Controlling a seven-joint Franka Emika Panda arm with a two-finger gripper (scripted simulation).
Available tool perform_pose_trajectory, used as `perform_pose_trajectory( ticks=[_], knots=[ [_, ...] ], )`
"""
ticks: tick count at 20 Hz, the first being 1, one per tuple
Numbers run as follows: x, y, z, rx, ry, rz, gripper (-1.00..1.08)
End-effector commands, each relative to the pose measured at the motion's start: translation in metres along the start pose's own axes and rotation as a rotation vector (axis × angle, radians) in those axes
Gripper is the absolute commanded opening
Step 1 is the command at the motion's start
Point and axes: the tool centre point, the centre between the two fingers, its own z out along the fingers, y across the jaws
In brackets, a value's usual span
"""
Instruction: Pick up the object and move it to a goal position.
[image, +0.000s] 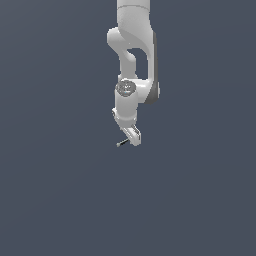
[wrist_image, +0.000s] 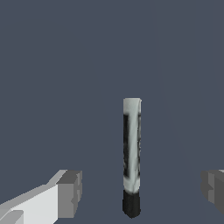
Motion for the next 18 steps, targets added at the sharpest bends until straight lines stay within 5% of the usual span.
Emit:
perform_pose_trajectory(
  ticks=[1, 16, 17, 18],
  knots=[
    [0.0, 0.0, 0.004, 0.0, 0.0, 0.001, 1.0],
    [0.0, 0.001, 0.049, 0.0, 0.0, 0.005, 1.0],
    [0.0, 0.001, 0.049, 0.0, 0.0, 0.005, -1.0],
    [0.0, 0.001, 0.049, 0.0, 0.0, 0.005, -1.0]
  ],
)
